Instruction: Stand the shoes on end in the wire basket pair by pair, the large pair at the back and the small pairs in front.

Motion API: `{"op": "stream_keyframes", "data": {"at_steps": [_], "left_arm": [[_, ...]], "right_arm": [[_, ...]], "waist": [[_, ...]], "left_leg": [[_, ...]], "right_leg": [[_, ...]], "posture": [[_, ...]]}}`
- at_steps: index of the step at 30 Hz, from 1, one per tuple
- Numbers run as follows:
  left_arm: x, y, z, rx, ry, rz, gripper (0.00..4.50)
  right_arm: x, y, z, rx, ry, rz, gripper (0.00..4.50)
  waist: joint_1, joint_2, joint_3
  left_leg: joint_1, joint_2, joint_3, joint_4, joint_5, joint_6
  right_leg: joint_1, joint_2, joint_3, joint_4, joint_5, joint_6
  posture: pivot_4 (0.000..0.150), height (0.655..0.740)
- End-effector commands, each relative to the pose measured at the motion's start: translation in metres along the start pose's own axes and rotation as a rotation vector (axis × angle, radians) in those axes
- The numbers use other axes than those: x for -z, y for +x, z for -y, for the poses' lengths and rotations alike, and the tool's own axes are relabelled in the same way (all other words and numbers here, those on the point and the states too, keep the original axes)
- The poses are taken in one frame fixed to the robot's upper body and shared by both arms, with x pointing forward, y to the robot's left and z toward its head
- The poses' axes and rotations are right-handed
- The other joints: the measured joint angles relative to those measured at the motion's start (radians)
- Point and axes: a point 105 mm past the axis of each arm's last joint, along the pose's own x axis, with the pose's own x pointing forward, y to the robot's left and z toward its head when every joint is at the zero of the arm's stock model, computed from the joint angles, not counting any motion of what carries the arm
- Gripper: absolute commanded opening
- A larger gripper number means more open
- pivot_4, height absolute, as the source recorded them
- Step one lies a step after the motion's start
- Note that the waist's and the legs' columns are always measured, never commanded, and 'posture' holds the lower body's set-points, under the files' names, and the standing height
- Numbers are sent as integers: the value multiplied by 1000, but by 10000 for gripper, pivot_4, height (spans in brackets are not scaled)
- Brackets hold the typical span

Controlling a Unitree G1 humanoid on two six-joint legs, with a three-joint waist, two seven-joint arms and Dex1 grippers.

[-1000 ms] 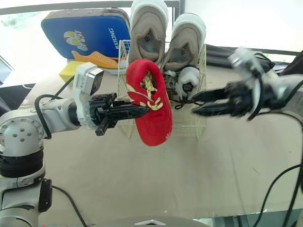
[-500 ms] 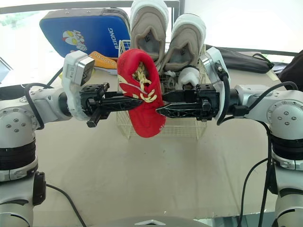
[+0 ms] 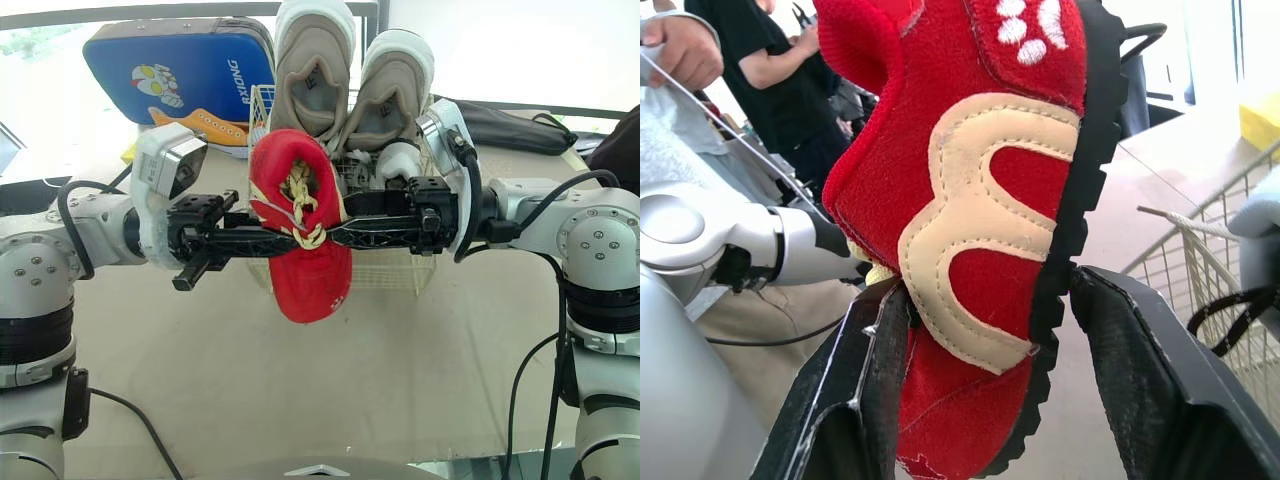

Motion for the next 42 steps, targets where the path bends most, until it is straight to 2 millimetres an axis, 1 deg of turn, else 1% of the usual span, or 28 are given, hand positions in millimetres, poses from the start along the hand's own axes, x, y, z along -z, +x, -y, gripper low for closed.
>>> {"op": "stream_keyframes", "data": {"at_steps": [1, 2, 4, 5, 6, 7, 8, 10, 13, 15, 17, 20, 21, 22, 23, 25, 28, 29, 31, 36, 40, 42], "left_arm": [[3, 18, 8, 58, 87, -29, 5257], [3, 18, 3, 23, 96, -17, 5257], [0, 16, -2, -10, 93, 12, 5257], [-2, 14, -1, -11, 87, 19, 5257], [-2, 13, 1, -7, 82, 22, 15280], [-4, 11, -2, -44, 94, 32, 19182], [-4, 8, -4, -78, 99, 38, 24152], [-4, 0, -1, -122, 96, 52, 33196], [-1, -15, 6, -204, 103, 74, 33196], [11, -27, 7, -320, 129, 57, 33196], [18, -32, 12, -382, 193, 98, 33196], [44, -41, 19, -410, 138, 48, 33196], [55, -43, 23, -414, 137, 21, 33196], [63, -44, 27, -415, 146, 4, 33196], [69, -44, 30, -417, 151, -2, 33196], [75, -41, 35, -415, 172, -11, 33196], [76, -40, 37, -425, 175, 14, 33196], [76, -40, 36, -432, 178, 12, 33196], [78, -40, 35, -435, 195, -5, 33196], [77, -36, 34, -434, 202, 12, 33196], [80, -35, 30, -440, 199, 12, 33196], [79, -34, 29, -434, 202, 10, 33196]], "right_arm": [[-1, 6, -11, -36, -11, 9, 11591], [-1, 5, -11, -25, -9, 23, 6927], [-2, 3, -11, -7, -13, 48, 342], [-3, 2, -11, 3, -20, 64, 342], [-3, 1, -12, 9, -24, 74, 0], [-4, -1, -11, 31, -36, 96, 0], [-6, -4, -11, 53, -51, 125, 0], [-10, -11, -11, 95, -80, 187, 0], [-17, -23, -14, 140, -115, 306, 0], [-15, -32, -14, 213, -172, 323, 0], [-15, -42, -17, 259, -201, 371, 0], [-17, -59, -15, 379, -267, 388, 0], [-15, -68, -12, 451, -333, 378, 0], [-13, -74, -10, 495, -382, 365, 0], [-7, -77, -7, 536, -404, 336, 0], [5, -78, -1, 565, -442, 276, 0], [16, -74, 9, 575, -478, 231, 0], [20, -73, 12, 577, -495, 209, 0], [29, -74, 18, 580, -532, 148, 0], [48, -79, 25, 570, -522, 115, 0], [94, -77, 50, 568, -501, 38, 0], [109, -79, 61, 549, -478, 11, 0]], "waist": [[1, 0, 0], [1, 0, 0], [1, -1, 0], [1, -1, -1], [0, -1, 0], [-1, -1, 0], [-1, -1, 0], [-1, -1, 0], [-3, 0, 0], [-2, 2, 1], [-1, 2, 0], [5, 1, 0], [5, 1, 0], [5, 1, -1], [5, 1, -1], [6, 1, -1], [3, 2, 0], [3, 3, 0], [2, 3, -1], [5, 2, -1], [2, 2, -2], [1, 3, -1]], "left_leg": [[0, 0, 0, 0, 0, 0], [0, 0, 0, 0, 0, 0], [0, 0, 0, 0, 0, 0], [0, 0, 0, 0, 0, 0], [0, 0, 0, 0, 0, 0], [0, 0, 0, 0, 0, 0], [0, 0, 0, -1, 0, 0], [0, 1, 0, -1, 0, 0], [0, 1, 0, -1, 0, 0], [0, 1, 0, -2, 0, 0], [0, 1, 0, -2, 0, 0], [0, 1, 1, -2, 0, -1], [0, 2, 1, -1, 0, 0], [0, 1, 2, -1, -2, 1], [1, 2, 3, -2, -3, 3], [1, 2, 3, -2, -3, 3], [1, 3, 3, -2, -3, 3], [1, 3, 3, -2, -5, 0], [1, 4, 3, -2, -5, 0], [1, 3, 3, -2, -4, 1], [1, 4, 3, -2, -5, 1], [2, 4, 3, -2, -5, 1]], "right_leg": [[0, 0, 0, 0, 0, 0], [0, 0, 0, 0, 0, 0], [0, 0, 0, 0, 0, -1], [0, 0, 0, 0, 0, 0], [0, 0, 0, 0, 0, 0], [0, 0, 0, 0, 0, 0], [0, 0, 0, -1, 0, 0], [0, 0, 0, -1, 0, 1], [0, 0, 0, 0, 1, 1], [0, 0, 1, -1, 0, 1], [0, 0, 1, -1, 0, 0], [0, -1, 1, -2, -1, -1], [0, -1, 1, -2, -1, -1], [0, -1, 1, -2, -1, -1], [1, -1, 1, -3, -2, -1], [1, -1, 1, -4, -3, 2], [1, -1, 1, -4, -3, 2], [1, -1, 1, -4, -3, 2], [1, -1, 1, -4, -3, 2], [1, -1, 0, -5, -1, -1], [2, 0, 0, -6, -2, -1], [2, 1, 0, -6, -2, 0]], "posture": [[1500, 7400], [1500, 7400], [1500, 7400], [1500, 7400], [1500, 7400], [1500, 7400], [1500, 7400], [1500, 7400], [1500, 7400], [1500, 7400], [1500, 7400], [1500, 7400], [1500, 7400], [1500, 7400], [1500, 7400], [1500, 7400], [1500, 7400], [1500, 7400], [1500, 7400], [1500, 7400], [1500, 7400], [1500, 7400]]}}
